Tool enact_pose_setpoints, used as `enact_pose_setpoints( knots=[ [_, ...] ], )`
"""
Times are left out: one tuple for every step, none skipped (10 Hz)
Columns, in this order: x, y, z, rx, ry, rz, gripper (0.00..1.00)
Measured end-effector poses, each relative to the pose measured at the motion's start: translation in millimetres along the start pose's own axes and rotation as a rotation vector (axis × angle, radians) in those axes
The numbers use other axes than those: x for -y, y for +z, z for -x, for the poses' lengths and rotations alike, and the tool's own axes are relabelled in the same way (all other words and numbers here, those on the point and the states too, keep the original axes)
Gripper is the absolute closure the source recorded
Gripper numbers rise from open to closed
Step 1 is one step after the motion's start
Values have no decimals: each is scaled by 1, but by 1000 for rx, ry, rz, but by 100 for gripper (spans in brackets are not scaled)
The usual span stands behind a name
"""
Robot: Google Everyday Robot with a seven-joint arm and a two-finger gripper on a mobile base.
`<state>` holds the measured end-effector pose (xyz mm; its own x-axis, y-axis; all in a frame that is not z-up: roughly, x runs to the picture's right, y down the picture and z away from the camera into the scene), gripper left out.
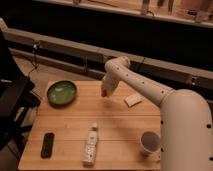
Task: Place the pepper on the white sponge
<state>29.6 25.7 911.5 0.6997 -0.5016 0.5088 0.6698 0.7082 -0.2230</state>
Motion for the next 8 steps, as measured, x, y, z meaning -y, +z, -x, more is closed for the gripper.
enact_pose_setpoints(
  knots=[
    [1,-3,-2,-1,6,-4,100],
    [2,-8,-2,0,9,-2,100],
    [2,-14,-3,-1,13,0,100],
    [-1,-15,-6,-3,22,4,100],
    [-5,-14,-9,-5,35,5,100],
    [-14,-16,-17,-9,54,-2,100],
    [-18,-19,-21,-13,65,-5,100],
    [-18,-23,-22,-15,73,-9,100]
  ],
)
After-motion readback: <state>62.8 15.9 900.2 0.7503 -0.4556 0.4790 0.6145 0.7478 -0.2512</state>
